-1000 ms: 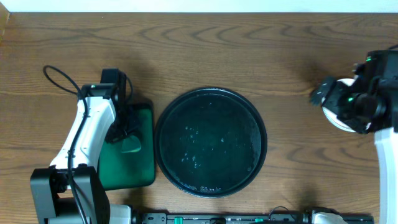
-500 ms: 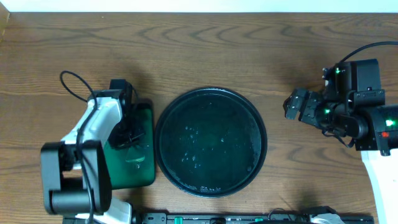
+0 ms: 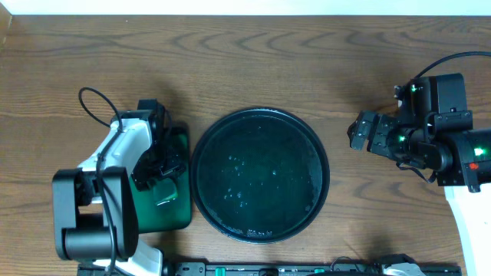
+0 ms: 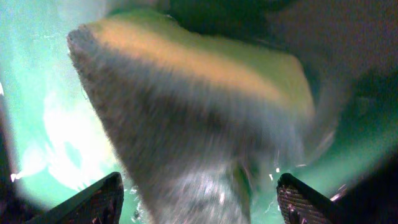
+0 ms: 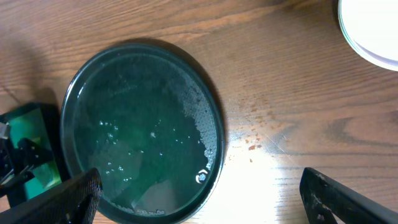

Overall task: Clean dirty plates on tray and stack at the side
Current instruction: 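Lower the sponge onto the green tray and release it with the left gripper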

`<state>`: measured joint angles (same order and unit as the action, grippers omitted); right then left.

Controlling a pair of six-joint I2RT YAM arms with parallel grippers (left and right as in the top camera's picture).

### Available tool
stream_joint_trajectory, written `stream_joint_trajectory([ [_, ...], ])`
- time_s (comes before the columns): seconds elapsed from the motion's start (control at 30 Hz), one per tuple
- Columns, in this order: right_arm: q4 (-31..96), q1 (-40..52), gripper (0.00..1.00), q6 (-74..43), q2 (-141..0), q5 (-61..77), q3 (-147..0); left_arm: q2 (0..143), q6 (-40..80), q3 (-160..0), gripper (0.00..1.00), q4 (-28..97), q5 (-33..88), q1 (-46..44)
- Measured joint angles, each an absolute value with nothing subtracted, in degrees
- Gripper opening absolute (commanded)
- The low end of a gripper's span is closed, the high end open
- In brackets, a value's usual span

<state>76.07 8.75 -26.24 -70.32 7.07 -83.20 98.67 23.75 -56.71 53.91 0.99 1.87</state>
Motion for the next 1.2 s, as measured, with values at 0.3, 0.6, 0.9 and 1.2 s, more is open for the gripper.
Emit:
stream_joint_trajectory([
  [0.3,76.03,8.75,0.99,-25.52,-70.32,7.03,-83.20,88.36,23.79,-56.71,0.81,57.76,0.95,1.87],
  [0.6,76.03,8.75,0.99,-17.82,-70.30,3.31,-83.20,71.07,22.55,-56.82,0.81,62.81,0.99,0.16],
  [0.9,72.07,8.75,0.99,-5.67,-66.54,2.46,-83.18,46.59,20.84,-57.14,0.82,65.34,0.97,-3.07],
  [1.2,66.94,8.75,0.99,6.00,-54.81,2.04,-83.20,27.40,18.96,-62.67,0.82,72.58,0.47,-3.11],
])
